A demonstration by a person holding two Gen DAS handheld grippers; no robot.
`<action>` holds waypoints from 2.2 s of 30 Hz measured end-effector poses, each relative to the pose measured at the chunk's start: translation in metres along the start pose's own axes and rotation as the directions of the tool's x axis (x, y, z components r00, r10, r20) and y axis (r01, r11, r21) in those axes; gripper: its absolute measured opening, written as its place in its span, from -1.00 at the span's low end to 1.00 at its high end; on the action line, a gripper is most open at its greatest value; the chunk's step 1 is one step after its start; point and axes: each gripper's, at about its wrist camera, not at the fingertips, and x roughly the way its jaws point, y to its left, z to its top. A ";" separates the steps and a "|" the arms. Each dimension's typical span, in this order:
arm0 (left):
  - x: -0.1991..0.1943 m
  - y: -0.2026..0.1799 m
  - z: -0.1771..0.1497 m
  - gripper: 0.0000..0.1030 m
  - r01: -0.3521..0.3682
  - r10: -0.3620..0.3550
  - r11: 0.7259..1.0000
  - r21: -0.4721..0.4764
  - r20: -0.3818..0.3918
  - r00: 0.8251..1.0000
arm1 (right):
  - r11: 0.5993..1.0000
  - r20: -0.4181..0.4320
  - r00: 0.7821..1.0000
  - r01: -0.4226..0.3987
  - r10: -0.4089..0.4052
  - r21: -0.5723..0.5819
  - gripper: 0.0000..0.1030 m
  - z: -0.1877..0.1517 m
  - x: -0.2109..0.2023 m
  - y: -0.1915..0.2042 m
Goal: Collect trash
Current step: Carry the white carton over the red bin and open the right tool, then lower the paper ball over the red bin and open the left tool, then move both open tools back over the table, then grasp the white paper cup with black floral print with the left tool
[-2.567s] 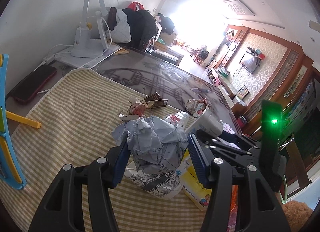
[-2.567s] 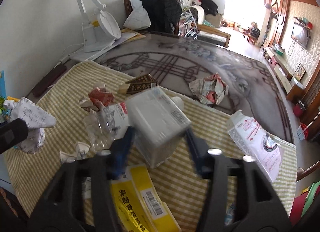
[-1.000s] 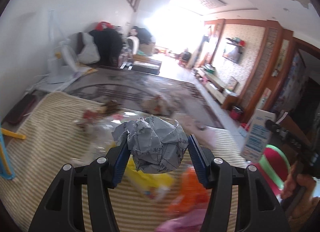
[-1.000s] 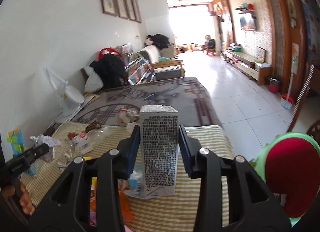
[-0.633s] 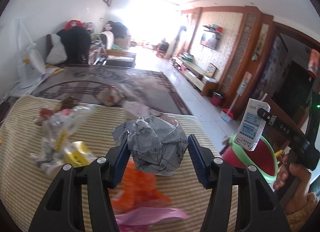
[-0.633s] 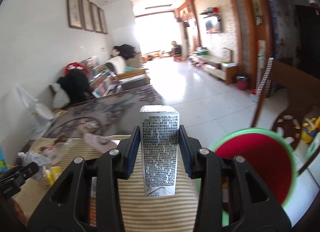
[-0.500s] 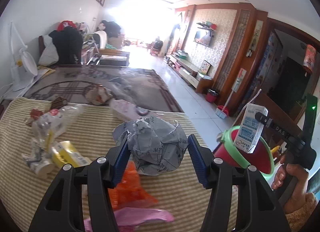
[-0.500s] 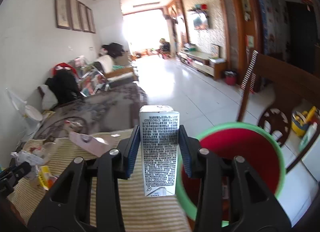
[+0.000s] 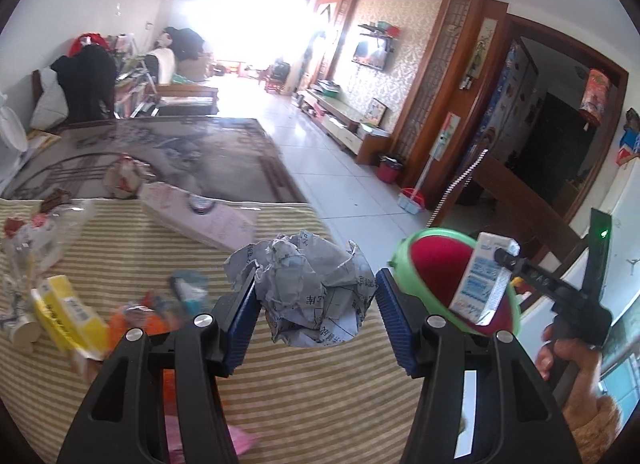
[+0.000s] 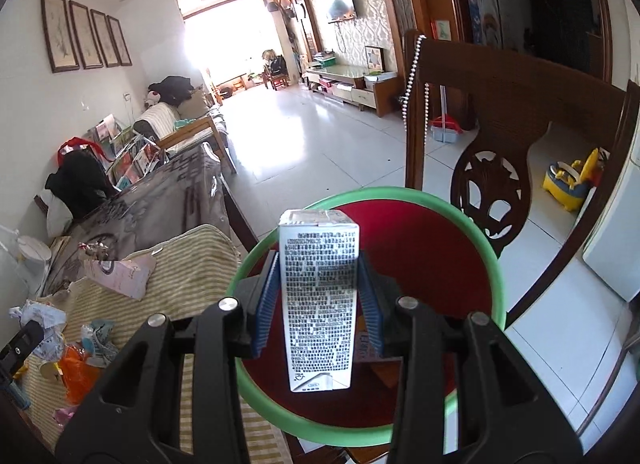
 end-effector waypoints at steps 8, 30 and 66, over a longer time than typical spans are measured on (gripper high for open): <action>0.046 -0.059 0.010 0.06 0.160 -0.156 0.986 0.040 -0.088 0.984 | 0.982 0.135 0.983 0.102 -0.124 0.158 0.56 0.009 -0.021 -0.025; 0.081 -0.107 0.008 0.23 0.268 -0.253 0.958 0.096 -0.145 0.956 | 0.930 0.267 0.915 0.221 -0.302 0.295 0.79 0.012 -0.042 -0.034; -0.024 0.324 -0.049 0.45 -0.350 0.277 0.738 -0.577 -0.214 0.937 | 0.938 0.147 0.981 -0.067 0.124 -0.340 0.91 -0.021 -0.004 0.242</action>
